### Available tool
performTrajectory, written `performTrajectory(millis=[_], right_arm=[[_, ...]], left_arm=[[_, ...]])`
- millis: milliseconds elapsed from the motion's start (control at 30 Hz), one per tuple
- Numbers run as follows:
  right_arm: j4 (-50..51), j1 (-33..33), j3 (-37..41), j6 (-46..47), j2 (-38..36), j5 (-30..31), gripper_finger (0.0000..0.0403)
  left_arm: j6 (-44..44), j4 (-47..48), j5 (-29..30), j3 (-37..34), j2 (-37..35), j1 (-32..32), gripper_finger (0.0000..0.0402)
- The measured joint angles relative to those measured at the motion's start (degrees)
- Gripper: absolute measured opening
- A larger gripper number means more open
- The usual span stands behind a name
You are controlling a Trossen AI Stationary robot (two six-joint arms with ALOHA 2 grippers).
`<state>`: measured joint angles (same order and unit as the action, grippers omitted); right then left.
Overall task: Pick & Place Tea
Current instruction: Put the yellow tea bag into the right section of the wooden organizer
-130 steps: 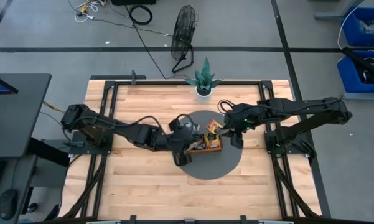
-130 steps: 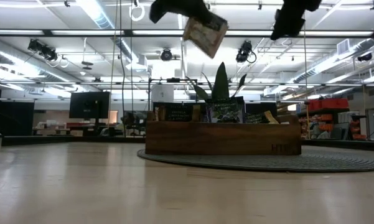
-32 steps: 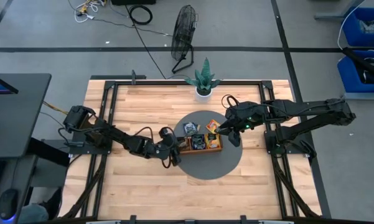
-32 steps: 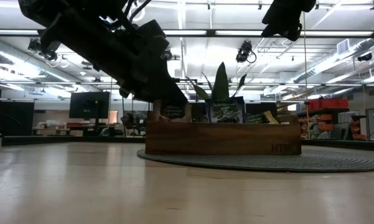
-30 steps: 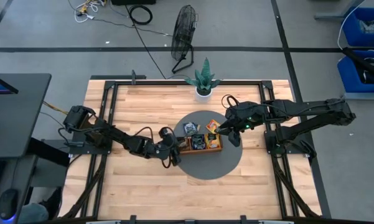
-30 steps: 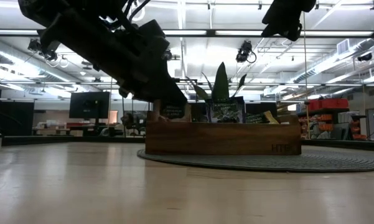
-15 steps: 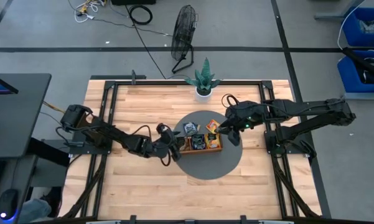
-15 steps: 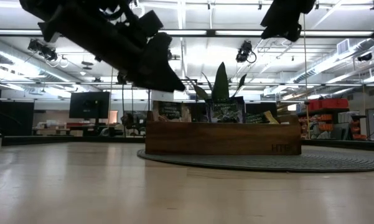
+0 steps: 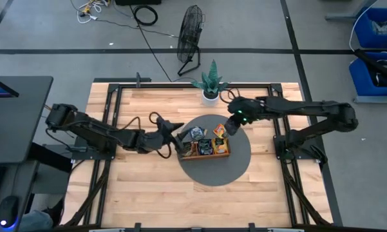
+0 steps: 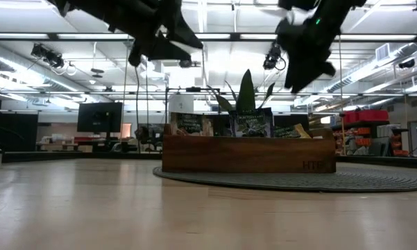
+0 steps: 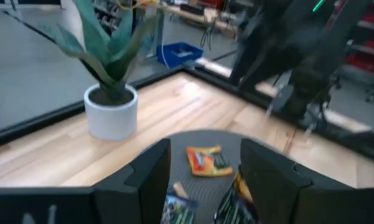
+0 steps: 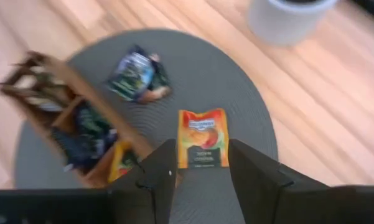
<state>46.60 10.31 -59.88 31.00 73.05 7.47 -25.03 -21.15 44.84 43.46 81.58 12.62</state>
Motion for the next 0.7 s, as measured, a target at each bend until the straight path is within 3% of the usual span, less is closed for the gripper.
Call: performTrajectory(millis=[233,467,700], right_arm=[[-5.0,4.9,0.0,-3.0,11.6,-9.9,0.0195],[-8.0,6.1,0.0,0.6,21.2,-6.2,0.0262],[-10.4,6.8,0.0,1.6,26.8,-5.4,0.0263]], left_arm=[[3.6,0.1,-0.1,0.0,-4.3,0.5,0.0197],[5.1,0.1,-0.1,0.0,-6.5,1.9,0.0197],[5.2,0.5,-0.2,0.0,-6.4,2.4,0.0197]])
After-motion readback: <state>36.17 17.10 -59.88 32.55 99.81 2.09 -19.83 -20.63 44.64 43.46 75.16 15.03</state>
